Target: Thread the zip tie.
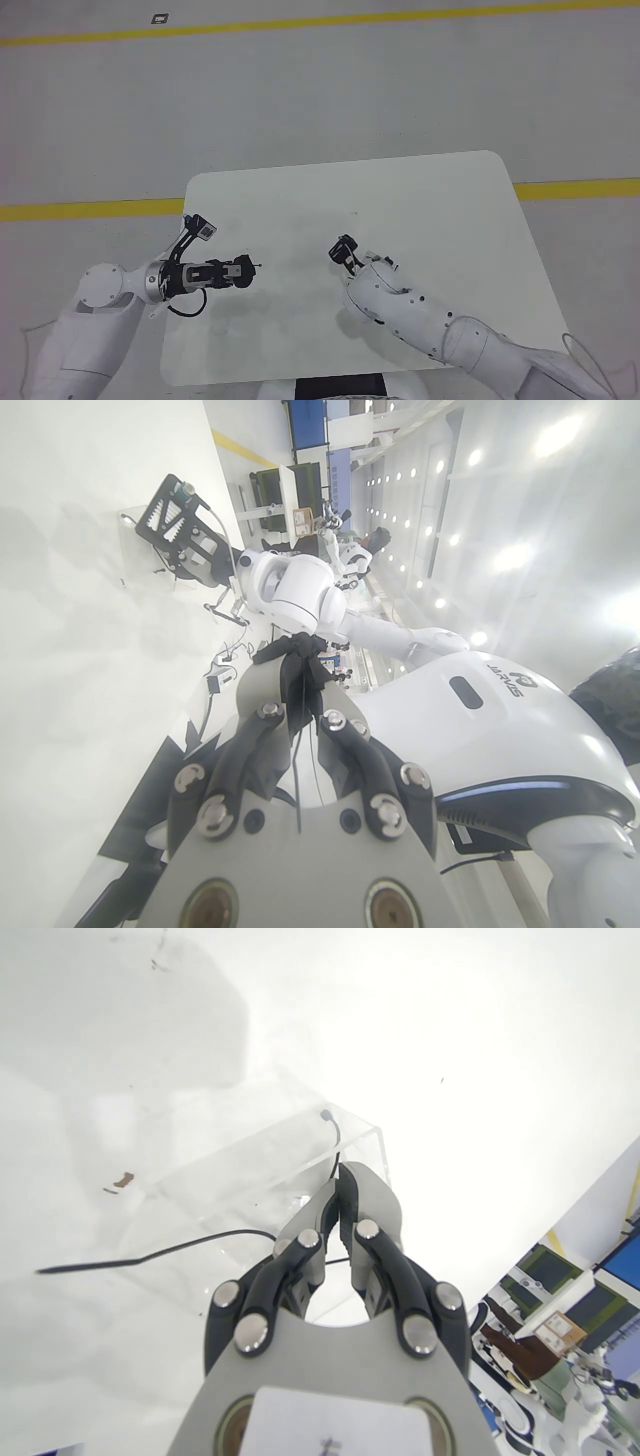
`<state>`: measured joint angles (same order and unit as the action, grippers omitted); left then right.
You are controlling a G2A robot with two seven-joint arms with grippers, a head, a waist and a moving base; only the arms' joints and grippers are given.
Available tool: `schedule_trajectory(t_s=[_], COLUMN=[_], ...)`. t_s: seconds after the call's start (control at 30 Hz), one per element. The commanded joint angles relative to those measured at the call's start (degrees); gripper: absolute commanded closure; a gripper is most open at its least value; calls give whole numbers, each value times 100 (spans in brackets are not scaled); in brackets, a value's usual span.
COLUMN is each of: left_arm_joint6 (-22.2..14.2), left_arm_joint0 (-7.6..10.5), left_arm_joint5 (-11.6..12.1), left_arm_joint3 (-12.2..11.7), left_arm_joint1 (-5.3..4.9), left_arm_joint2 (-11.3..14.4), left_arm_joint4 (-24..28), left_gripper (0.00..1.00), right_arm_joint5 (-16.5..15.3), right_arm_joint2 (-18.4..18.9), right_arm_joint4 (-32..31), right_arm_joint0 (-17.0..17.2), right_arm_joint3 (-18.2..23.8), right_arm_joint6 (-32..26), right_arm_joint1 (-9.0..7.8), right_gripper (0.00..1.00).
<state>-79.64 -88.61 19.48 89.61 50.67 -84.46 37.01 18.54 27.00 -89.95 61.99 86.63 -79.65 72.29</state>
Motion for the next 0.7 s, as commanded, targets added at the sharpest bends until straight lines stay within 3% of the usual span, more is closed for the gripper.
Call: schedule_trajectory(t_s=[0.0, 0.23, 0.53, 0.67], left_arm_joint6=[0, 0, 0, 0], left_arm_joint0=[0, 0, 0, 0], left_arm_joint5=[0, 0, 0, 0], left_arm_joint3=[0, 0, 0, 0], left_arm_joint1=[0, 0, 0, 0], left_arm_joint2=[0, 0, 0, 0], left_arm_joint4=[0, 0, 0, 0], left_gripper=[100, 100, 100, 100], right_arm_joint5=[20, -24, -430, -423], right_arm_joint2=[-42, 70, 465, 595], right_arm_joint4=[0, 0, 172, 58], right_arm_joint0=[-15, 71, 349, 437], right_arm_joint3=[-26, 78, 276, 306], right_arm_joint6=[1, 1, 71, 127], right_arm_joint1=[5, 34, 47, 62], right_gripper=[100, 100, 100, 100])
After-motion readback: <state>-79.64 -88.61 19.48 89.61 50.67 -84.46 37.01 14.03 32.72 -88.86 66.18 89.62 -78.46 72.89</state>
